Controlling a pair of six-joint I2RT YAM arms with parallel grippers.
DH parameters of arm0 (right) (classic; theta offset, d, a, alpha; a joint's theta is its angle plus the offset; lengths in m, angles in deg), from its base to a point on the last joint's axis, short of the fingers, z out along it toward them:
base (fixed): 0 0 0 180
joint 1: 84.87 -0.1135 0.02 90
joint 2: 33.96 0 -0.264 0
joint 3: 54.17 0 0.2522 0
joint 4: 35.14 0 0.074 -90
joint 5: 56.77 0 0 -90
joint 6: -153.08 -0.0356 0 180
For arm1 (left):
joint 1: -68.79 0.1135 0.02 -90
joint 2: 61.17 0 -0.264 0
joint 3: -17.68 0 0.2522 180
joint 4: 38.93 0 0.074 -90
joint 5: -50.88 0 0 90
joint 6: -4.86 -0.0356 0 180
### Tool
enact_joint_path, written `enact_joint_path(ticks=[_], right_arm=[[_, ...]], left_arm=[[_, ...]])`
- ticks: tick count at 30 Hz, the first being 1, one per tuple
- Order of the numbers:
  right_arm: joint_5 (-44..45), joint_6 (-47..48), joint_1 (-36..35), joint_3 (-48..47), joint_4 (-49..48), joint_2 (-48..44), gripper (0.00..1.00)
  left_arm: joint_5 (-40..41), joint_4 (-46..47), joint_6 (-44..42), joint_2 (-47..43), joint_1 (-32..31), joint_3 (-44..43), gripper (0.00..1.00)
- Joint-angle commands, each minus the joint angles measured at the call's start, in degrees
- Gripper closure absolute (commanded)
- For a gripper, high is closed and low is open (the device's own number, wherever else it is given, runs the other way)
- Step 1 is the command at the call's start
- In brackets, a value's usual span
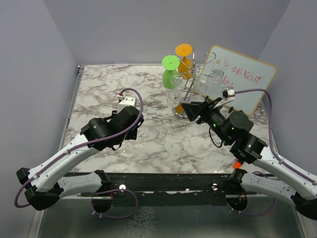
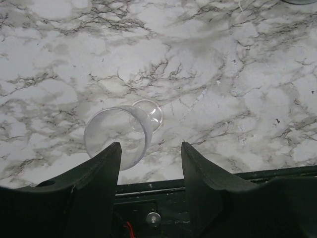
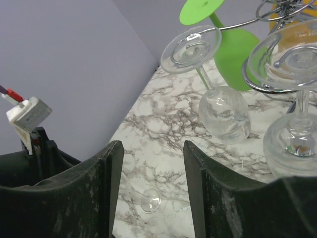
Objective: Place the wine glass upside down on the wine glass rack
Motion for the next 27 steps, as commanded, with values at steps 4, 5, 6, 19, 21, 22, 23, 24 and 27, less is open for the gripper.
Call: enact_joint_path(ticks=[4, 5, 6, 19, 21, 22, 23, 24, 27], right_arm=[[0.79, -0.35, -0.19, 0.69, 2.19, -1.51, 0.45], [0.83, -0.53, -0.19, 0.78, 2.39, -1.83, 0.46], [0.94, -0.75, -0.17, 0.88, 2.37, -2.19, 0.47], [2.98, -5.95, -0.18, -0.08, 7.18, -3.74, 0.59], [3.14, -7.34, -0.19, -0.19, 8.2, -3.74, 0.59], [3.45, -8.93, -0.14, -0.28, 9.11, -3.69, 0.59], [3.72, -10.47, -0.19, -0.38, 10.33, -3.65, 0.59], [3.77, -11.89, -0.14, -0.45, 11.55, -3.65, 0.59], [3.17, -17.91, -0.17, -0.05, 16.26, -3.86, 0.52]], left_arm=[[2.96, 0.26, 0.7, 2.95, 0.26, 2.24, 0.5], [2.7, 0.79, 0.4, 3.49, 0.3, 2.55, 0.51], [2.73, 1.13, 0.17, 4.01, 0.34, 2.88, 0.53], [1.29, 3.53, -2.05, 5.33, 0.61, 3.57, 0.95], [-0.72, 4.24, -2.8, 5.16, 0.61, 3.02, 1.0], [-1.97, 4.8, -3.27, 5.04, 0.61, 2.67, 1.0], [-3.57, 5.66, -3.7, 4.8, 0.61, 2.18, 1.0], [-5.28, 6.77, -4.17, 4.57, 0.6, 1.81, 1.0], [-14.87, 12.2, -6.53, 3.69, 0.54, 1.4, 1.0]])
